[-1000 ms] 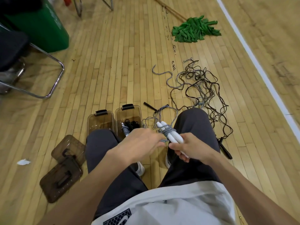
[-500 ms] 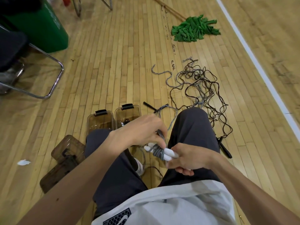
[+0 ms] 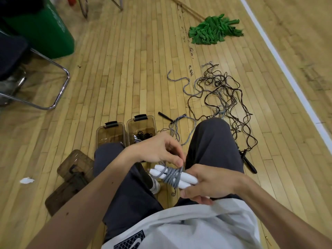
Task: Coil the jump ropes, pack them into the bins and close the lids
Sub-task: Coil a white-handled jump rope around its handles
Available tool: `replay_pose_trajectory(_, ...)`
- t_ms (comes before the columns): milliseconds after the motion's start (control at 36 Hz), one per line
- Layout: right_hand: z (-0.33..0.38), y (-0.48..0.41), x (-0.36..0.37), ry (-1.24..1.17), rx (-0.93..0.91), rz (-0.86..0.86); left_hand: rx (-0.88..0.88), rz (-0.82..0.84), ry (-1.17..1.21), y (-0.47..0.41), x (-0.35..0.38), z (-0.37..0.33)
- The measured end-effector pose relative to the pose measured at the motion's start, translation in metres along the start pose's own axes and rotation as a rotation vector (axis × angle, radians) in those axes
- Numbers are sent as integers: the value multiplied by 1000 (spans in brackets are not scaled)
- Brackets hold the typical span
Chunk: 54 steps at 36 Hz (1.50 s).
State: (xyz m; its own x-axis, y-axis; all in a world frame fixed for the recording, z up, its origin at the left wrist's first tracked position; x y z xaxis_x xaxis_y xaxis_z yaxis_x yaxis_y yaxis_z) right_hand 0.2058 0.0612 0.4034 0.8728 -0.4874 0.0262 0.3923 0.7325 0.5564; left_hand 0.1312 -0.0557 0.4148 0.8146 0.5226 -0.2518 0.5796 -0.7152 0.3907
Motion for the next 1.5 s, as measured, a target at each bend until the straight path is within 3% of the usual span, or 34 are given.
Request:
replay_pose_trajectory(389, 10, 1, 11, -331, -128, 28, 1, -30, 241, 5, 21, 16)
replay_pose_trajectory(694, 8, -4, 8, -441, -224, -123, -67, -102, 365, 14, 34, 28)
replay_pose_trajectory(778, 7, -4, 5, -470, -242, -149, -189, -183, 280, 15, 34, 36)
replay_pose_trajectory(917, 1, -9, 3, -546, -226, -200, -251, -252, 369, 15, 41, 42)
replay_pose_trajectory(1000, -3, -11, 2, -539, -202, -236, -283, -325, 404, 17, 40, 48)
replay_pose_trajectory(1278, -3, -9, -10, -482, -209, -354, -326, -305, 416, 14, 44, 46)
replay_pose_trajectory(1500, -18, -8, -33, -494, -166, -473, -216, -286, 321, 18, 41, 43)
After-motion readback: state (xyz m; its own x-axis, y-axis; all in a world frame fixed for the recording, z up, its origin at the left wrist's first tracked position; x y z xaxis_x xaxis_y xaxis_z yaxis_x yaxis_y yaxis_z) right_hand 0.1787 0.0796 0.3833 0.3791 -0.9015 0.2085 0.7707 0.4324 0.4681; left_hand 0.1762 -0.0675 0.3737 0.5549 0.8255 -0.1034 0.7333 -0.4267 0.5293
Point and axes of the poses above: each hand's wrist, its own y-axis away from the middle knuckle, its own x-axis out of the palm, z = x × y, the point moved 6 cm from there along -y, towards the middle knuckle, and after that the axes turned 6 degrees about -y, right-handed, at the moved point
